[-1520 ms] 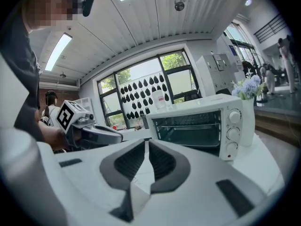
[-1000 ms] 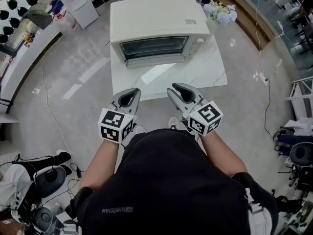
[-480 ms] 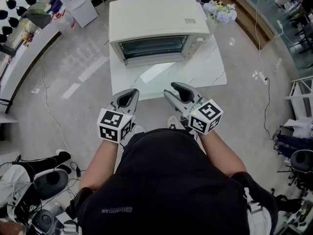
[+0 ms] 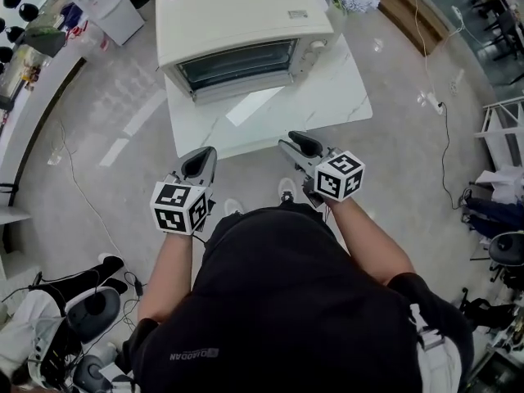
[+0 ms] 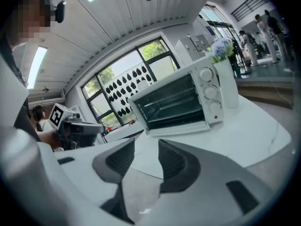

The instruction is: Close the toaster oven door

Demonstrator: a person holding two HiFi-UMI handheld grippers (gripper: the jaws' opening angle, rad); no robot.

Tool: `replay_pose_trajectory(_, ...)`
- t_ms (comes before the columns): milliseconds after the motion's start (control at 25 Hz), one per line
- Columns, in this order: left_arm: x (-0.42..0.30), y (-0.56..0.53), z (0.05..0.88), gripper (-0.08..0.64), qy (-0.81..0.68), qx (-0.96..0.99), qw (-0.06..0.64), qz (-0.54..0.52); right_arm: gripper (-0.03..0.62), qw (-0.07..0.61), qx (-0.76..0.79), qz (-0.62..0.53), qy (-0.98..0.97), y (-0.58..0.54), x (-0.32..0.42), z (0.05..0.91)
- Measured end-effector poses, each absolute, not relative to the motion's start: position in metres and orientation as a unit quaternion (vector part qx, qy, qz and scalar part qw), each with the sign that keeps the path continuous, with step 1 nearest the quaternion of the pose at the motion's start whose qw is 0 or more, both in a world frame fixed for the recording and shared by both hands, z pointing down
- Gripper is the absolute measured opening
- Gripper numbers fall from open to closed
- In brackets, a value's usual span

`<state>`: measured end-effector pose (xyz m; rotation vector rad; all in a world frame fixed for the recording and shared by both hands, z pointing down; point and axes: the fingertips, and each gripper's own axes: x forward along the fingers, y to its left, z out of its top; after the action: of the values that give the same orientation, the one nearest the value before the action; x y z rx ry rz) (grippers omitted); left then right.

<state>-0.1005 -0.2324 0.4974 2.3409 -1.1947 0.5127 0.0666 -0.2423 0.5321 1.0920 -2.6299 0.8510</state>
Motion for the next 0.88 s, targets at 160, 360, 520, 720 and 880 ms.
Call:
replay_pose_trajectory(160,-0.096,-0.230,0.504,0.003,-0.434,0.848,0.237,0.191,0.150,0.121,0.395,0.340,-0.844,-0.234,0.099,0.601)
replay_pose_trajectory(360,-0.099,-0.225,0.510,0.003,-0.437,0.843,0.239,0.203,0.150,0.133,0.423,0.404,-0.800,-0.227,0.124,0.659)
replay_pose_trajectory(520,-0.107,-0.220,0.514,0.003,-0.446,0.836,0.241,0.210,0.150,0.128,0.437,0.447,-0.770,-0.233,0.129,0.690)
replay_pose_trajectory(720,-0.108,-0.216,0.514,0.003,-0.449,0.834,0.240,0.212,0.150,0.166,0.447,0.465,-0.746,-0.240,0.134,0.730)
replay_pose_trajectory(880,-0.113,-0.211,0.518,0.003,-0.453,0.829,0.243,0.219,0.150,0.159,0.456,0.481,-0.732,-0.247,0.138,0.744)
